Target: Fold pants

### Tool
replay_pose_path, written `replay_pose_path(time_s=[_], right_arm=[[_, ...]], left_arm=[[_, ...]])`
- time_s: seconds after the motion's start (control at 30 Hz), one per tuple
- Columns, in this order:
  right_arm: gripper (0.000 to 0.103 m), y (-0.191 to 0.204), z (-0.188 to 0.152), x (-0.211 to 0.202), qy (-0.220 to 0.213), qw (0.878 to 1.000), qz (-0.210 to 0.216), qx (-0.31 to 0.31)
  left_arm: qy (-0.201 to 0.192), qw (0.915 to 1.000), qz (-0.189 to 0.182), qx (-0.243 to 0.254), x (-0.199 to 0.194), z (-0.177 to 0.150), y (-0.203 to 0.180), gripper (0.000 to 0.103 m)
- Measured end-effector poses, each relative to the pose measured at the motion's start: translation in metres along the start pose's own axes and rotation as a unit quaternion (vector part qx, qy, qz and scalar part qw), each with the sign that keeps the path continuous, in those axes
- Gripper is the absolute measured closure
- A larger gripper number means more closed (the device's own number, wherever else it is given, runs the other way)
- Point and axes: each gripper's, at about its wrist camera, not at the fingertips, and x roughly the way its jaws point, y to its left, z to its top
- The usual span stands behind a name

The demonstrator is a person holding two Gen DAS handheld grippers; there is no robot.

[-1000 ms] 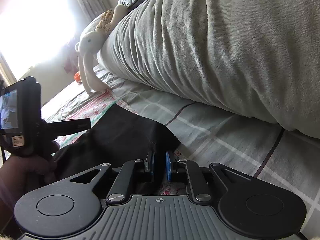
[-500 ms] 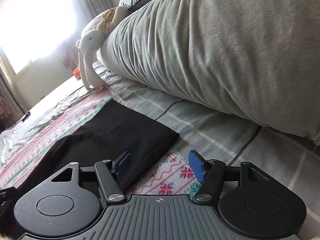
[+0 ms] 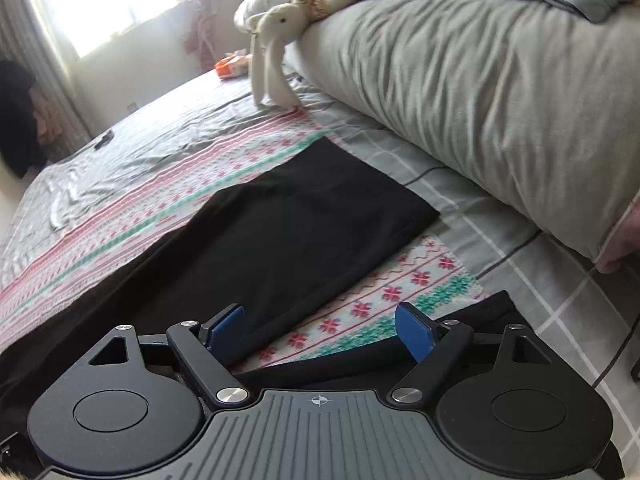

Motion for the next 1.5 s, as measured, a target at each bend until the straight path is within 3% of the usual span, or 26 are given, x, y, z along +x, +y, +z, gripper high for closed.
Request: replay_pose_path(time_s=[0.17,0.3,0.47,0.6,0.77,0.93,1.0,1.07,1.1,1.13,1.23,1.27,1.3,1.33,1.43,1.47,1.5], right_arm=[[0.016,0.066,-0.003,-0.008,0.012,0.998,0.021,-0.055],[0.016,0.124,-0.004,0.0,0.015,0.993,0.064,-0.102],[0.016,0.193,-0.002,0.03,0.016,0.975,0.123,-0.182],[0.016,0.242,0.0,0.064,0.037,0.953,0.148,-0.26],[0.018,0.289,-0.001,0.109,0.063,0.92,0.141,-0.361],[0.019,0.309,0.008,0.149,0.085,0.904,0.14,-0.395],[0.02,0.314,0.012,0.162,0.096,0.896,0.143,-0.409],[0.021,0.321,0.013,0.174,0.106,0.886,0.141,-0.428],[0.023,0.323,0.014,0.181,0.111,0.881,0.141,-0.438],[0.025,0.326,0.015,0.187,0.118,0.876,0.141,-0.446],[0.036,0.33,0.019,0.204,0.139,0.861,0.147,-0.466],[0.041,0.331,0.023,0.206,0.148,0.859,0.162,-0.462],[0.056,0.331,0.026,0.21,0.165,0.857,0.178,-0.455],[0.059,0.331,0.03,0.212,0.18,0.855,0.195,-0.445],[0.085,0.333,0.031,0.209,0.185,0.843,0.207,-0.46],[0.1,0.335,0.031,0.208,0.19,0.839,0.213,-0.463],[0.101,0.336,0.03,0.206,0.186,0.838,0.211,-0.469]], left_arm=[[0.0,0.9994,0.029,-0.021,-0.008,0.006,0.061,0.0],[0.011,0.9985,0.051,-0.02,0.0,0.019,0.115,0.0],[0.021,0.9976,0.061,0.026,0.027,0.036,0.163,0.0],[0.016,0.9959,0.034,0.082,0.054,0.046,0.178,0.0],[0.021,0.9922,-0.011,0.123,0.103,0.07,0.181,0.003],[0.028,0.9874,-0.053,0.147,0.145,0.089,0.183,0.012],[0.038,0.9846,-0.075,0.153,0.158,0.092,0.183,0.02],[0.053,0.981,-0.093,0.162,0.166,0.092,0.18,0.039],[0.06,0.9794,-0.097,0.167,0.169,0.092,0.181,0.046],[0.067,0.9779,-0.099,0.171,0.171,0.092,0.179,0.06],[0.063,0.975,-0.093,0.192,0.172,0.091,0.178,0.074],[0.061,0.9754,-0.094,0.19,0.173,0.092,0.179,0.075],[0.06,0.9766,-0.094,0.184,0.172,0.091,0.18,0.075],[0.058,0.9779,-0.094,0.178,0.174,0.093,0.183,0.076],[0.044,0.9815,-0.083,0.167,0.172,0.094,0.183,0.076],[0.038,0.9824,-0.076,0.166,0.171,0.096,0.182,0.076],[0.029,0.9835,-0.068,0.165,0.17,0.098,0.181,0.076]])
